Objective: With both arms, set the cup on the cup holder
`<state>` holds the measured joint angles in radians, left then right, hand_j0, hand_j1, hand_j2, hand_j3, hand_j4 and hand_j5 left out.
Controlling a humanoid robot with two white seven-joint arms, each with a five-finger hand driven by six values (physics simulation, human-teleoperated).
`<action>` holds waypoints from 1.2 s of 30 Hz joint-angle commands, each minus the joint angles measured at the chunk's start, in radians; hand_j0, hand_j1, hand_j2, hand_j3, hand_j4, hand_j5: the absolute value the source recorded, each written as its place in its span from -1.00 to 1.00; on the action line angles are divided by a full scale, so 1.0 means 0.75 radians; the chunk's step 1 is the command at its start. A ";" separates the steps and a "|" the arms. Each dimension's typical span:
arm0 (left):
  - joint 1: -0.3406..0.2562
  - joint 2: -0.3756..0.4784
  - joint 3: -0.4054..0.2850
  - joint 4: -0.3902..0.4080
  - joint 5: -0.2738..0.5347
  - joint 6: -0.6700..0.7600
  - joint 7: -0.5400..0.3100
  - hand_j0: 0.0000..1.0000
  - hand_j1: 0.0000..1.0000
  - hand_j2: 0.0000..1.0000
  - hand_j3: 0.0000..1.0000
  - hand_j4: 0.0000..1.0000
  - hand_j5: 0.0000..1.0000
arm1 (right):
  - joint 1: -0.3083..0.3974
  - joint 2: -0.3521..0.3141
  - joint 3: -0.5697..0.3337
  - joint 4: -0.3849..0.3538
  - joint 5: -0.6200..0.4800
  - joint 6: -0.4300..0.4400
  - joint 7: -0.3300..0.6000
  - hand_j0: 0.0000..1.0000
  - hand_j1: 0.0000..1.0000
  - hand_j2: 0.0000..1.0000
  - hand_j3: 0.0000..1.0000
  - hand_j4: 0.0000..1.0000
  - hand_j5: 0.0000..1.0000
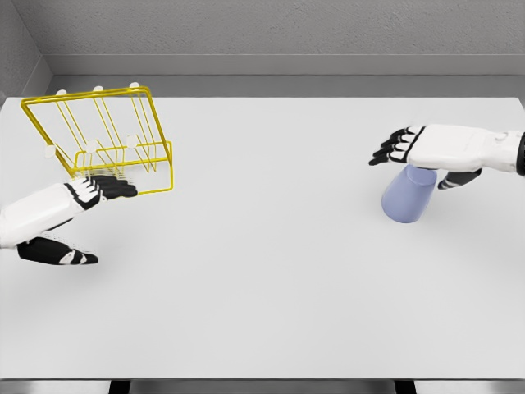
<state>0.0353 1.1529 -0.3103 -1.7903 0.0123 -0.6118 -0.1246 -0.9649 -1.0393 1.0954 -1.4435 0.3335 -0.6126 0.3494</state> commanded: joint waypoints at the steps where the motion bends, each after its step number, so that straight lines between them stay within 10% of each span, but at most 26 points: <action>1: 0.000 0.011 -0.008 -0.012 0.131 0.001 0.005 1.00 1.00 1.00 1.00 1.00 1.00 | 0.002 0.005 0.026 0.025 -0.013 0.002 0.000 1.00 1.00 1.00 1.00 1.00 1.00; 15: -0.012 0.091 -0.372 -0.014 0.667 0.001 0.127 1.00 1.00 1.00 1.00 1.00 1.00 | 0.014 0.024 0.059 0.111 0.020 0.002 0.005 1.00 1.00 1.00 1.00 1.00 1.00; 22: -0.010 0.036 -0.501 -0.014 0.720 0.001 0.127 1.00 1.00 1.00 1.00 1.00 1.00 | 0.002 0.081 0.071 0.127 0.030 0.002 0.031 0.97 0.97 0.97 0.97 0.97 0.97; 29: -0.012 -0.001 -0.492 -0.012 0.689 0.001 0.123 1.00 1.00 1.00 1.00 1.00 1.00 | 0.000 0.079 0.071 0.121 0.056 0.002 0.031 0.41 0.41 0.41 0.41 0.41 0.41; 36: -0.012 0.009 -0.496 -0.012 0.906 0.001 0.125 1.00 1.00 1.00 1.00 1.00 1.00 | -0.002 0.079 0.069 0.119 0.079 0.002 0.033 -0.03 -0.03 -0.03 -0.03 -0.03 -0.03</action>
<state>0.0245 1.1582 -0.6822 -1.7989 0.6455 -0.6110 -0.0309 -0.9680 -0.9800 1.1470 -1.3543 0.3803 -0.6103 0.3725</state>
